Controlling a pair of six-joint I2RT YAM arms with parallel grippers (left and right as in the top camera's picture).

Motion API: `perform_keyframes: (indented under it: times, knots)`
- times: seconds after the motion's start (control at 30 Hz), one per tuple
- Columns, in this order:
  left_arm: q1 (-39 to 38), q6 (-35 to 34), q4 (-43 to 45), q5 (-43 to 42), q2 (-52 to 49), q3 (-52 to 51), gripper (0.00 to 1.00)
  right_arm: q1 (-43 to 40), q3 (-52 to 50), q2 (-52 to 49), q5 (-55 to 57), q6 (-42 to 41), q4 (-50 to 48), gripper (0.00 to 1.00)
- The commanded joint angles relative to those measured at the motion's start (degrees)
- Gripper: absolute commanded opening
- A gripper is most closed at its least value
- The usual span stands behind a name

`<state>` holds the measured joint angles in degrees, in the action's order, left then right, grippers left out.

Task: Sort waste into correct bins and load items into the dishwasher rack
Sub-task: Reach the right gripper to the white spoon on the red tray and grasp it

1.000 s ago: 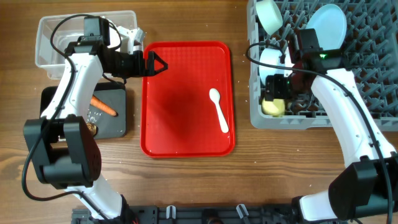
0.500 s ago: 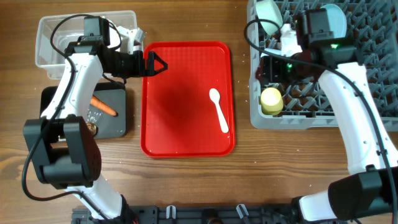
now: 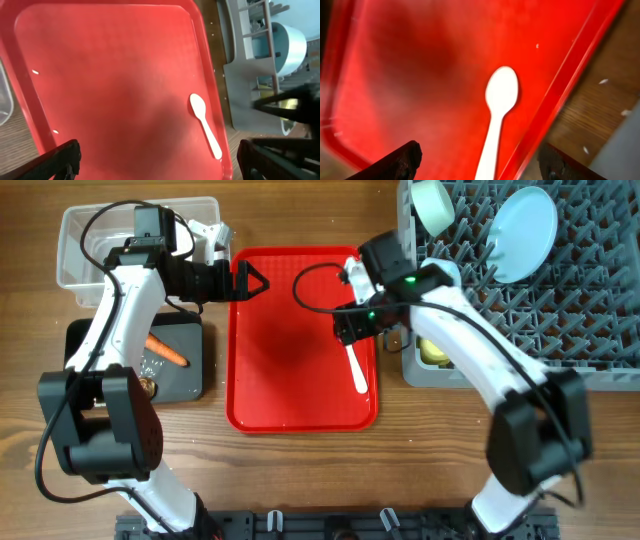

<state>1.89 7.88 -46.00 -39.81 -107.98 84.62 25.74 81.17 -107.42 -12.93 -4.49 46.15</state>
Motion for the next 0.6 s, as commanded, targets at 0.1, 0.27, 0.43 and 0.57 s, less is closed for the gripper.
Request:
perform_keyframes:
  times: [0.1,0.27,0.43,0.57]
  knots:
    - [-0.2,0.5,0.0,9.2,1.9,1.0,1.0,0.3,-0.6,-10.1,-0.3,-0.3,-1.1,0.77]
    - [-0.2,0.5,0.0,13.9,1.9,1.0,1.0,0.3,-0.6,-11.6,-2.4,-0.2,-3.1,0.75]
    - [-0.2,0.5,0.0,16.6,1.9,1.0,1.0,0.3,-0.9,-11.8,-2.5,-0.4,-5.5,0.68]
    - [-0.2,0.5,0.0,16.6,1.9,1.0,1.0,0.3,-1.0,-13.2,-2.5,-1.7,-6.8,0.64]
